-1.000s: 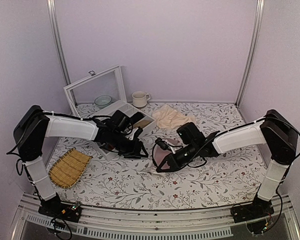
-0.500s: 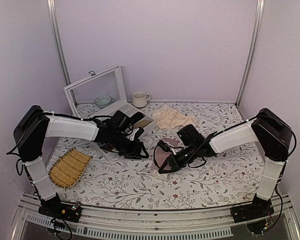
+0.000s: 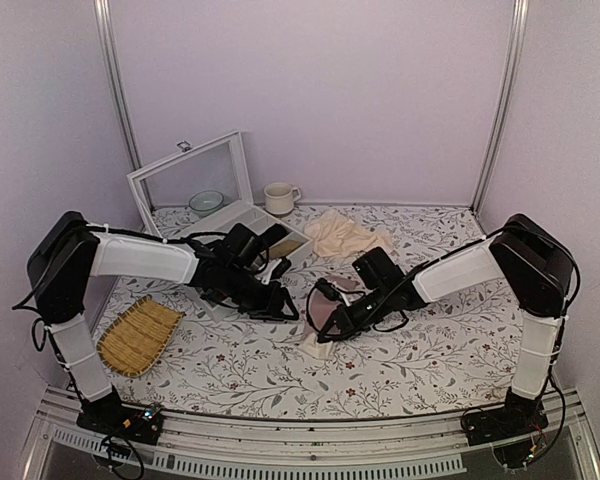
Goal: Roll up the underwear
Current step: Roll the underwear at the center of the board.
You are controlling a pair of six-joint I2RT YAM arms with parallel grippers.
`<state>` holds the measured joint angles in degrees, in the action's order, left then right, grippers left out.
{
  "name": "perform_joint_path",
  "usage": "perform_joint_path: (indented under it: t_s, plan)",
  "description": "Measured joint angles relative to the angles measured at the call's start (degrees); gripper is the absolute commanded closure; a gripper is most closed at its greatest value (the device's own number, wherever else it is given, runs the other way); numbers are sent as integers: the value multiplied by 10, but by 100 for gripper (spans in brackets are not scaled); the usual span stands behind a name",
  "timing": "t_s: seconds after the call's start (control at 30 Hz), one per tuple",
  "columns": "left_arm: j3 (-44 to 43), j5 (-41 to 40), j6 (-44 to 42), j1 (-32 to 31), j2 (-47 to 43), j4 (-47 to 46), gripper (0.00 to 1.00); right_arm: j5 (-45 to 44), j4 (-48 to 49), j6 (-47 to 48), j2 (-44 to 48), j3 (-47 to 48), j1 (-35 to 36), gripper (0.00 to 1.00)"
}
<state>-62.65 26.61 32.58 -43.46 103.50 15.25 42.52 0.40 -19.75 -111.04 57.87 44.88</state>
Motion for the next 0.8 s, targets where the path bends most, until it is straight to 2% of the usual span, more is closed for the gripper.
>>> perform_joint_path:
  t_s: [0.43,0.8]
  plan:
    - [27,30,-50,-24,-19,-12,54,-3,-15,5,-15,38,-3,100]
    - [25,23,-73,-42,-10,-23,55,-4,-26,7,-19,38,-3,100]
